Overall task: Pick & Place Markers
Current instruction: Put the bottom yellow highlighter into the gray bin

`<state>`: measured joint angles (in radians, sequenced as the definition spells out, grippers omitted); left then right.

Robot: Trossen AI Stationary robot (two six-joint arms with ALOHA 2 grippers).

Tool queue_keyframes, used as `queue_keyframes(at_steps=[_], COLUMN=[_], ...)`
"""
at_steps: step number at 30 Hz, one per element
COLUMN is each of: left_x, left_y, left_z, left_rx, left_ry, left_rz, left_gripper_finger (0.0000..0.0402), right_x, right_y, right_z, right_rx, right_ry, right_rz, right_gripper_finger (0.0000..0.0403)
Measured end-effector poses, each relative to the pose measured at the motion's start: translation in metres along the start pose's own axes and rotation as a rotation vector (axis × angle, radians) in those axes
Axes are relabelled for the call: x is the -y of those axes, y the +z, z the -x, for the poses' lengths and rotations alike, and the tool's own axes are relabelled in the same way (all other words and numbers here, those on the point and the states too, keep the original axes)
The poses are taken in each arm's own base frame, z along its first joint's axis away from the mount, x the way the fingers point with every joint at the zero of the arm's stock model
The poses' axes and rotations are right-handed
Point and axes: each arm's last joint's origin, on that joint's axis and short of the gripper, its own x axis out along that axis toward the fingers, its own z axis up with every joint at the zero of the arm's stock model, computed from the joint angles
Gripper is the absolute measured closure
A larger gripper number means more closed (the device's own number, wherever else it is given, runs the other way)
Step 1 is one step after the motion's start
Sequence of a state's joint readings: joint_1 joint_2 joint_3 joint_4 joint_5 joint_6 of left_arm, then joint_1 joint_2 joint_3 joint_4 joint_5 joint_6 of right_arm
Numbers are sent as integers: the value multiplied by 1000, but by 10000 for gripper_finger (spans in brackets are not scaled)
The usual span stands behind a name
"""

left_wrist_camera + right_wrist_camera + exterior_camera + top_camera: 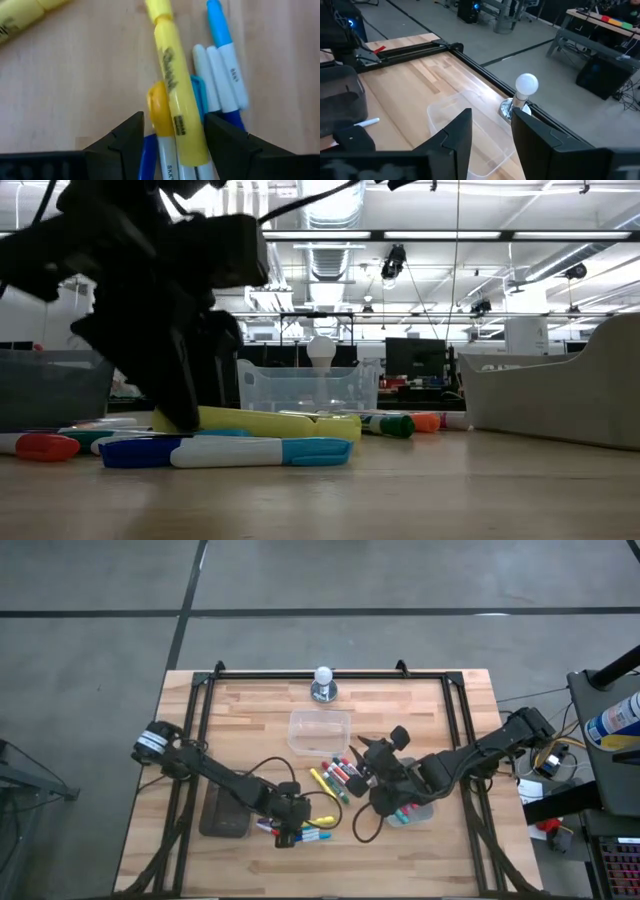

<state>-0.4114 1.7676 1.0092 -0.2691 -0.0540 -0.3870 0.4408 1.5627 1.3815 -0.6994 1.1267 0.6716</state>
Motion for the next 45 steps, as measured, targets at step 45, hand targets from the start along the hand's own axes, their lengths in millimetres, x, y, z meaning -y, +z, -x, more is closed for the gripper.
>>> queue_keyframes(at_steps=[45], left_x=[-11], left_y=[19], left_z=[71], left_rx=[267], left_ry=[425], left_rz=[-164], left_gripper_finger=[332], right_x=[0], right_y=[-20], right_z=[-7], right_rx=[-47], right_ry=[14], right_rz=[180], right_gripper_finger=[275])
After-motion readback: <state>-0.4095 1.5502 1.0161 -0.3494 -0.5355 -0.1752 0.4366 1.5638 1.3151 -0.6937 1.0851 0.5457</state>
